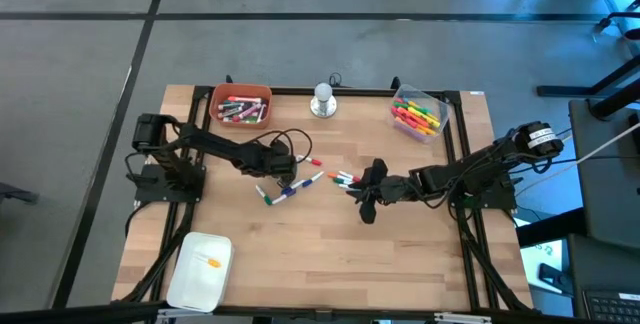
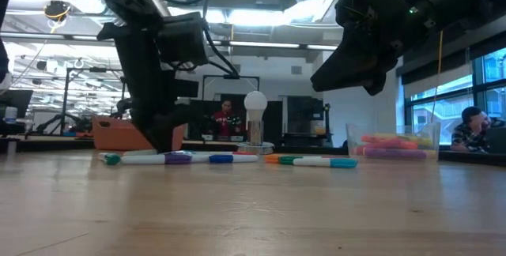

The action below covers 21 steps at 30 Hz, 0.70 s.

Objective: Pick & Place Markers
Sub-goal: Put the small violet highlighter pen into the white bin

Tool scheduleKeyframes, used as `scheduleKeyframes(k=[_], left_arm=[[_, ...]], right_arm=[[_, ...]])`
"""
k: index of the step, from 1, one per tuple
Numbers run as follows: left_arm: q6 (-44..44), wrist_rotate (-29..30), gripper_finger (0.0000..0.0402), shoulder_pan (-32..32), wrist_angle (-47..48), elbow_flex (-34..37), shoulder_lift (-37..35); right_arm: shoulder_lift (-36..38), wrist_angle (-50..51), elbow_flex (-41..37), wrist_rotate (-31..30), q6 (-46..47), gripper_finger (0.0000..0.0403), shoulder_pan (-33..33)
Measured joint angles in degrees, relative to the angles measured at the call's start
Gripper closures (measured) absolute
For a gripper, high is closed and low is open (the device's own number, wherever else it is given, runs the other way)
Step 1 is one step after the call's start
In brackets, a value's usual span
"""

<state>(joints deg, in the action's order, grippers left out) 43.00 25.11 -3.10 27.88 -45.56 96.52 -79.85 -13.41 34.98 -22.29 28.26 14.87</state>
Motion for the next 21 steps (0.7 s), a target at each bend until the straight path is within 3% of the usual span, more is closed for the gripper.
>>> scheduleKeyframes(k=[3,9,14,21], left_arm=[[0.75,-3.8,0.0367,1.02,3.91,0.34,-3.55],[4.24,-10.12,0.0349,9.86,14.38,0.28,-18.57],[14.76,-24.68,0.0357,21.52,15.28,0.11,-31.14],[28.88,-30.7,0.0361,42.48,19.29,-1.33,-34.84]], right_arm=[[0.0,0.11,0.0,-0.03,-0.32,0.0306,0.0],[0.0,2.58,0.0,-0.49,-0.27,0.0306,0.0],[0.0,2.64,0.0,-0.58,-0.34,0.0306,0.0],[0.0,2.6,0.0,-0.62,0.06,0.0306,0.0]])
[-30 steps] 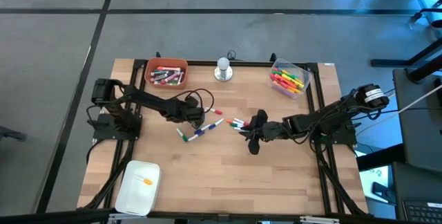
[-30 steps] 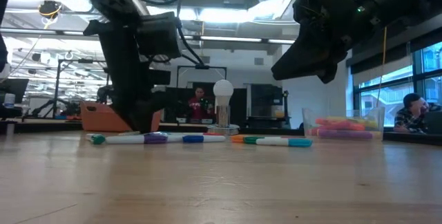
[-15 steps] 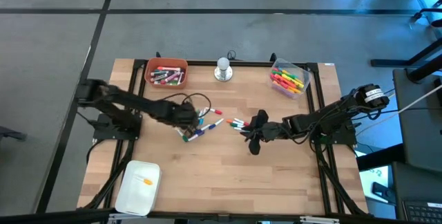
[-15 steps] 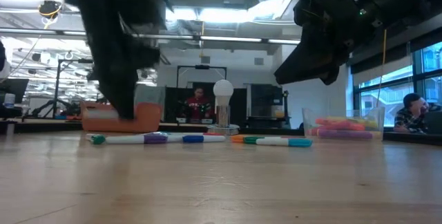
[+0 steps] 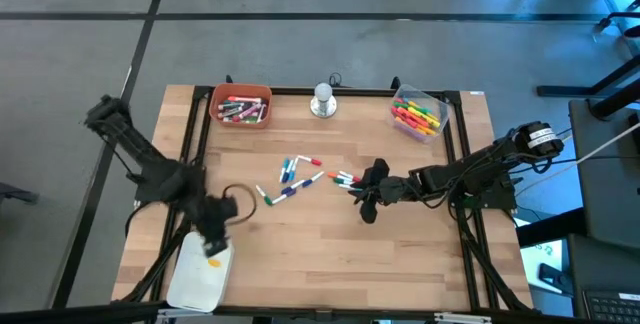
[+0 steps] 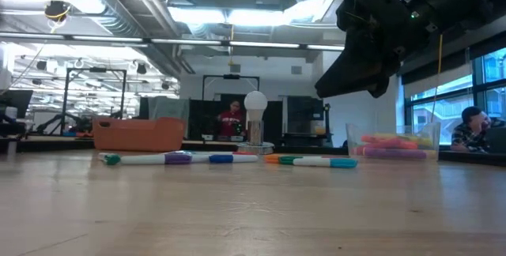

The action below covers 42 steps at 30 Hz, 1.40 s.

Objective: Pick & Place Markers
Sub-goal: Put the small violet highlighter pen into the white bin, then put the small green highlighter pen into the white bin

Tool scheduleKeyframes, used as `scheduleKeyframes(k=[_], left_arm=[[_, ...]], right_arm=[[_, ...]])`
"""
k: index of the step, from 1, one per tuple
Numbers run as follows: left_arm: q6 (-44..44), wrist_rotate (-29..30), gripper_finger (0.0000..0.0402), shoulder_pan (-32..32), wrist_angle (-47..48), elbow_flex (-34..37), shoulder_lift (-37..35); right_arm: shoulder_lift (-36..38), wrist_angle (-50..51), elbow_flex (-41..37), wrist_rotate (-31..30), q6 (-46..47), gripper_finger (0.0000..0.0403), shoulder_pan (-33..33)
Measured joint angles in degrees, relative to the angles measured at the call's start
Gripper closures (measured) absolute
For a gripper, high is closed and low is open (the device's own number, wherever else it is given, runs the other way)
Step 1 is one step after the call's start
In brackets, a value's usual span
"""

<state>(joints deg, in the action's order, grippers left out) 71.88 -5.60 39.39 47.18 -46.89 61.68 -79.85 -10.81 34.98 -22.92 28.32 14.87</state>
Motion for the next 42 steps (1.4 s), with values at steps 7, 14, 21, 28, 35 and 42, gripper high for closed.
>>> scheduleKeyframes(k=[7,14,21,28,35,42], left_arm=[[10.43,1.41,0.0327,12.55,-0.12,0.0,5.45],[10.4,1.56,0.0289,12.84,0.17,0.0,10.18],[-0.47,11.05,0.0255,5.16,5.47,-0.05,9.41],[-22.57,22.73,0.0256,-5.13,11.52,-6.99,7.84],[-39.54,23.16,0.0256,-14.76,7.96,-8.54,8.1],[-58.11,23.45,0.0261,-24.4,6.66,-8.52,12.77]], right_arm=[[0.0,-0.04,0.0,0.0,1.14,0.0306,0.0],[0.0,-0.2,0.0,0.0,1.24,0.0306,0.0],[0.0,-0.06,0.0,0.0,1.83,0.0306,0.0],[0.0,0.42,0.0,0.0,-0.22,0.0306,-0.46],[-0.01,0.93,0.0,0.02,0.07,0.0306,-0.42],[-0.8,3.62,0.01,0.04,0.43,0.0306,-0.4]])
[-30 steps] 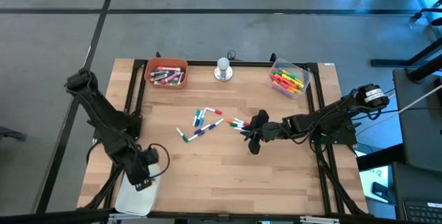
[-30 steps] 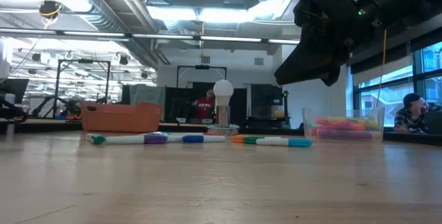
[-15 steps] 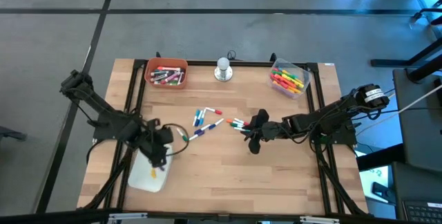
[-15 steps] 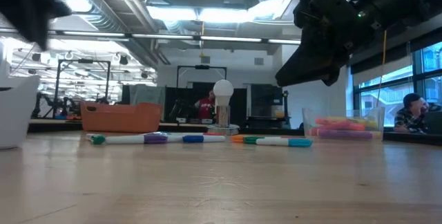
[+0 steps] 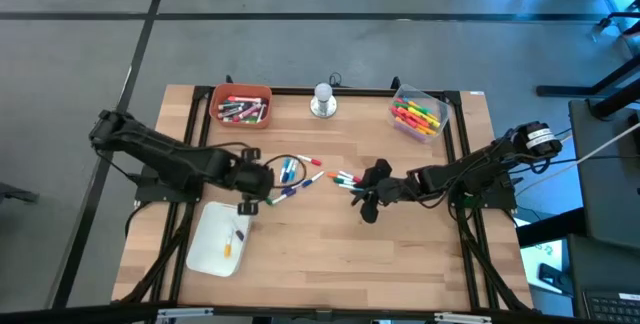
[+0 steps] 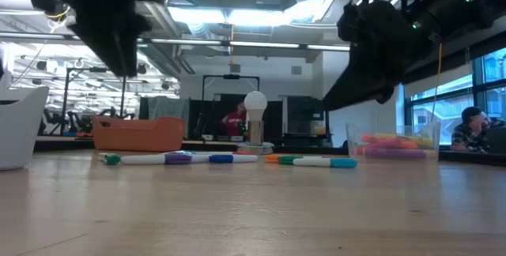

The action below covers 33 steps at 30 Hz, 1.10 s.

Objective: Pick & Place Markers
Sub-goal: Put the small green highlighter pen into the white bin

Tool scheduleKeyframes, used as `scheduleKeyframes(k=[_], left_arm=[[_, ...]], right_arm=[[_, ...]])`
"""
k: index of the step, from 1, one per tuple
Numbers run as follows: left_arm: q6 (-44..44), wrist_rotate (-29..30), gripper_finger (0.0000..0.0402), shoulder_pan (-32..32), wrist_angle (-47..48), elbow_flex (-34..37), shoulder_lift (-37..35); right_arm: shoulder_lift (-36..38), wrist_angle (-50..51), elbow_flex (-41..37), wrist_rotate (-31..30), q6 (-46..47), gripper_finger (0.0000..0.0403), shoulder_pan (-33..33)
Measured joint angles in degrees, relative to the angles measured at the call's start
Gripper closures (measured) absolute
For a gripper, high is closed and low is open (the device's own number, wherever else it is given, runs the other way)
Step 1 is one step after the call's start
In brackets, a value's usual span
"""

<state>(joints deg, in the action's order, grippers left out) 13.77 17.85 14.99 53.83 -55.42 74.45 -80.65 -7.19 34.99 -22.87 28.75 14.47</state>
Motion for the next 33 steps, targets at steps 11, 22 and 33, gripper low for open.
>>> scheduleKeyframes(k=[11,22,33], left_arm=[[-14.53,-9.02,0.028,-3.53,-3.05,0.07,15.16],[-14.41,-10.94,0.0291,-6.54,-4.28,0.07,24.49],[-7.11,-13.7,0.0364,-6.65,-1.69,0.12,25.05]], right_arm=[[-0.43,3.31,-0.01,0.59,1.65,0.0306,0.08],[-0.49,3.91,-0.01,0.59,1.22,0.0306,0.51],[-0.51,4.52,-0.01,0.53,2.82,0.0306,0.76]])
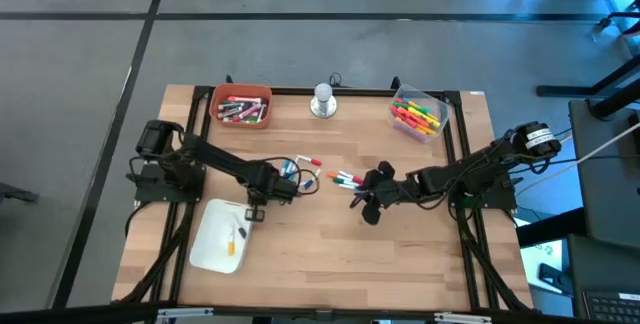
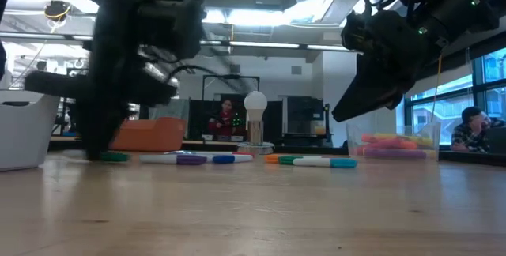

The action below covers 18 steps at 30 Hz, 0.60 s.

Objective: Pick & Place Markers
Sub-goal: Put the small green highlighter pen into the white bin

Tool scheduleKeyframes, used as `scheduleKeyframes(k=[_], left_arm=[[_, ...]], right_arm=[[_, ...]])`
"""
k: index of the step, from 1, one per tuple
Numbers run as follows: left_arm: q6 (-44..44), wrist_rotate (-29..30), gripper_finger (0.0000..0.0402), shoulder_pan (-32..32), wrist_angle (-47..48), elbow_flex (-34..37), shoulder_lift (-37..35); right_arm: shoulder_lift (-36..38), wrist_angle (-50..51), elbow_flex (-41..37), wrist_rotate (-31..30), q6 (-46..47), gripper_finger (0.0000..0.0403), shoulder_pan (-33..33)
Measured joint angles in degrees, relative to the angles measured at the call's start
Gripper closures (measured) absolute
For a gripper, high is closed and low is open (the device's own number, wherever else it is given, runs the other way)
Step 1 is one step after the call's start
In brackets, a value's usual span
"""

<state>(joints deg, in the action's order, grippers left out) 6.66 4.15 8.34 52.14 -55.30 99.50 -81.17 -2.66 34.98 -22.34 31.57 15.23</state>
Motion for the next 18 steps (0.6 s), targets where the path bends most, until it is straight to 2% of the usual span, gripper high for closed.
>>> scheduleKeyframes(k=[3,6,9,11,14,16,18], left_arm=[[3.6,2.43,0.037,1.51,2.02,0.12,-3.57],[9.85,8.65,0.0361,3.26,7.42,-0.85,-8.55],[18.29,15.03,0.0346,5.68,13.05,-3.0,-14.57],[25.93,17.14,0.0346,7.68,17.13,-4.3,-18.5],[42.54,15.51,0.0353,11.42,20.54,-5.24,-23.86],[54.03,11.25,0.0356,14.78,21.23,-4.65,-26.64],[60.4,7.62,0.0357,19.06,21.68,-3.38,-27.51]], right_arm=[[0.0,0.0,0.0,0.02,0.77,0.0306,0.04],[0.0,-0.01,0.0,-0.03,1.02,0.0306,0.04],[0.0,-0.03,0.0,-0.42,1.23,0.0306,0.04],[0.0,-0.06,0.0,-0.53,1.61,0.0306,0.04],[0.0,-0.06,0.0,-0.57,2.51,0.0306,0.04],[0.0,-0.04,0.0,-0.58,2.69,0.0306,0.05],[0.0,-0.08,0.0,-0.58,2.72,0.0306,0.06]])
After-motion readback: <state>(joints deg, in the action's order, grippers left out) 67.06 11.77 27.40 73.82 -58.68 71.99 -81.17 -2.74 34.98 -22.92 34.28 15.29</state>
